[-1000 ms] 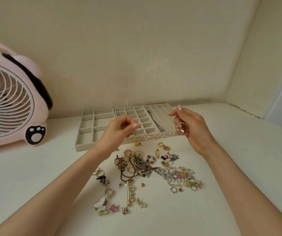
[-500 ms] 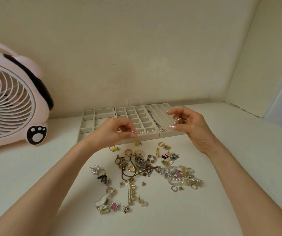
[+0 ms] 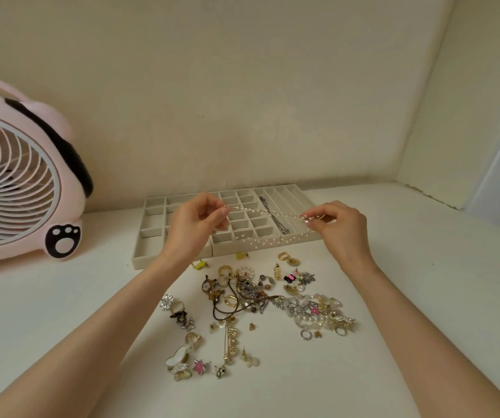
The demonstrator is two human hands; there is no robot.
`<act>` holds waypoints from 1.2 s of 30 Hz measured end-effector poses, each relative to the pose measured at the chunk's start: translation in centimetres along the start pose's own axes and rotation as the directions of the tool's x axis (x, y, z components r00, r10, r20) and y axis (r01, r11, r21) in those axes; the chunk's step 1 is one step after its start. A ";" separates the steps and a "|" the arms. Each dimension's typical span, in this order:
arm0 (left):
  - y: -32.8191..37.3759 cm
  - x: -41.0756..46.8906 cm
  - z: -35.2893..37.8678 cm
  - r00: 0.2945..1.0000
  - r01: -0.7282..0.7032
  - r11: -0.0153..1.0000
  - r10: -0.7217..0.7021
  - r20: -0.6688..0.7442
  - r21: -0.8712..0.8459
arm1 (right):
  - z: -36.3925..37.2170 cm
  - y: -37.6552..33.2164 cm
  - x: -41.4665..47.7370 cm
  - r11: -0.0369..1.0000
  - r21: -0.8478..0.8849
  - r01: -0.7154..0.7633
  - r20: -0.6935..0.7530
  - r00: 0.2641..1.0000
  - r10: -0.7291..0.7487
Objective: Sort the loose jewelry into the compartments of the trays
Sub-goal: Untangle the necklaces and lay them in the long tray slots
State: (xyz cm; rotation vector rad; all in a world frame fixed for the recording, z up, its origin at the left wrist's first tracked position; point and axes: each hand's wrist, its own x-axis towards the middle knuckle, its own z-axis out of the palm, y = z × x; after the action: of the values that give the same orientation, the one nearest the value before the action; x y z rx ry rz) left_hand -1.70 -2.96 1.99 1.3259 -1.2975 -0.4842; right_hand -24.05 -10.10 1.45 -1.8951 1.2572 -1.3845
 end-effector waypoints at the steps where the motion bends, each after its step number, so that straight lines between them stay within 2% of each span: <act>1: 0.0 0.2 0.1 0.998 0.051 0.999 -0.051 0.025 -0.018 | -0.1 0.0 0.0 0.999 0.036 -0.038 0.019 0.999 0.037; 4: 0.2 1.1 0.3 0.979 0.191 0.977 -0.183 0.091 -0.093 | -0.6 -0.5 0.0 0.966 0.208 -0.154 0.085 0.987 0.139; 6: 0.4 2.5 0.5 0.972 0.222 0.973 -0.214 0.100 -0.070 | -0.9 -0.8 0.1 0.937 0.294 -0.189 0.100 0.981 0.166; 9: 0.4 5.2 0.9 0.961 0.260 0.964 -0.253 0.113 -0.052 | -1.2 -0.8 0.4 0.914 0.340 -0.221 0.092 0.975 0.201; 12: 0.3 7.8 1.7 0.944 0.308 0.945 -0.289 0.158 -0.112 | -1.2 -0.7 0.7 0.902 0.347 -0.256 0.091 0.967 0.239; 17: -0.8 11.8 4.3 0.953 0.278 0.953 -0.258 0.162 -0.116 | -0.8 0.0 1.6 0.921 0.253 -0.298 0.089 0.955 0.284; 26: -2.6 18.2 9.6 0.971 0.215 0.976 -0.208 0.118 -0.046 | 0.4 1.8 4.5 0.973 -0.051 -0.223 0.038 0.974 0.225; 30: -3.8 19.6 11.2 0.969 0.197 0.980 -0.198 0.147 0.022 | 1.4 2.3 4.9 0.952 -0.216 -0.218 0.061 0.970 0.236; 36: -5.2 19.4 11.4 0.975 0.132 0.970 -0.164 0.148 0.202 | 1.8 2.7 4.6 0.941 -0.279 -0.191 0.097 0.969 0.226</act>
State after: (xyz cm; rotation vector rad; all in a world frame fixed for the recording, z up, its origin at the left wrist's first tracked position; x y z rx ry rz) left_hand -3.74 -25.92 2.33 1.5788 -1.4136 -0.5942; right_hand -23.19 -15.57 0.84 -1.9206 1.5942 -1.0091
